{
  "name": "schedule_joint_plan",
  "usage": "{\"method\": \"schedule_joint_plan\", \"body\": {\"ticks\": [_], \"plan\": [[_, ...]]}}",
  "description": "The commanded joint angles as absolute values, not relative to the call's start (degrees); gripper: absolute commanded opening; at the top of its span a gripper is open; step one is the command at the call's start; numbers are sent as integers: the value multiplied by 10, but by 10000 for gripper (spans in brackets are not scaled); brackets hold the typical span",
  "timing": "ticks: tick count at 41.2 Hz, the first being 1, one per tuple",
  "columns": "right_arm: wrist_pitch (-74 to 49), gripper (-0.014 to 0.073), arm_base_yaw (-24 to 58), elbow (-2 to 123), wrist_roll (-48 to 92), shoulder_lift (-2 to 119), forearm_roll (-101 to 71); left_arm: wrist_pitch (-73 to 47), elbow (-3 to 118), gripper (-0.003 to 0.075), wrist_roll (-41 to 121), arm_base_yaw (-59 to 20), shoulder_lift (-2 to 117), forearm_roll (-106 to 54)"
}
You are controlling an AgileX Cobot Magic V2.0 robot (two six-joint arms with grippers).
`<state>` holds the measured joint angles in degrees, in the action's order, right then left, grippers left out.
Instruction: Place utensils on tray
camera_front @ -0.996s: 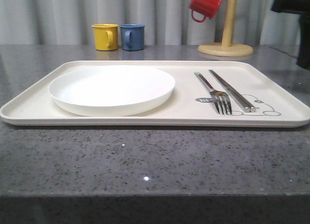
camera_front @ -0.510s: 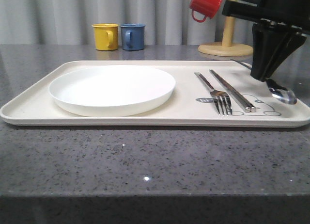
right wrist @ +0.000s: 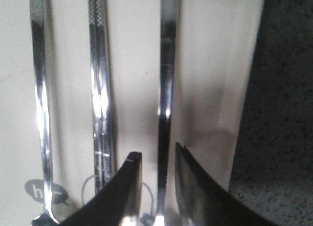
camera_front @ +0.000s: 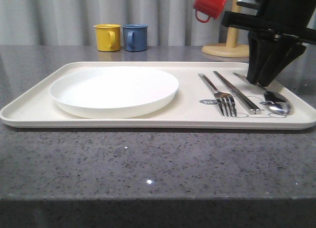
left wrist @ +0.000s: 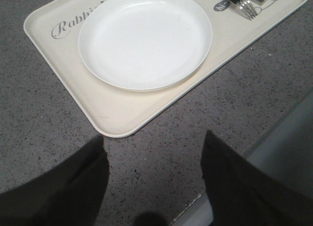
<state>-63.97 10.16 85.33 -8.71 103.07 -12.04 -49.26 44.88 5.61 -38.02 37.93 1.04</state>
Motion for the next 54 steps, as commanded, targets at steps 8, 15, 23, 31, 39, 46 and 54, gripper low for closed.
{"method": "schedule_joint_plan", "body": {"ticks": [8,15,23,31,39,46,54], "plan": [[-607,239,102,870,-74,984,-97,-454,464,410,53,-386,379,11],[-616,239,104,870,-24,925,-97,-454,464,410,53,-386,379,11],[-643,234,142,841,12,822,-62,-454,464,410,53,-386,379,11],[-642,234,175,747,14,692,-45,-454,464,410,53,-386,379,11],[-613,234,176,632,14,549,-41,-454,464,410,53,-386,379,11],[-585,234,176,541,14,435,-41,-454,464,410,53,-386,379,11],[-580,234,176,467,14,316,-37,-454,464,410,53,-386,379,11]]}}
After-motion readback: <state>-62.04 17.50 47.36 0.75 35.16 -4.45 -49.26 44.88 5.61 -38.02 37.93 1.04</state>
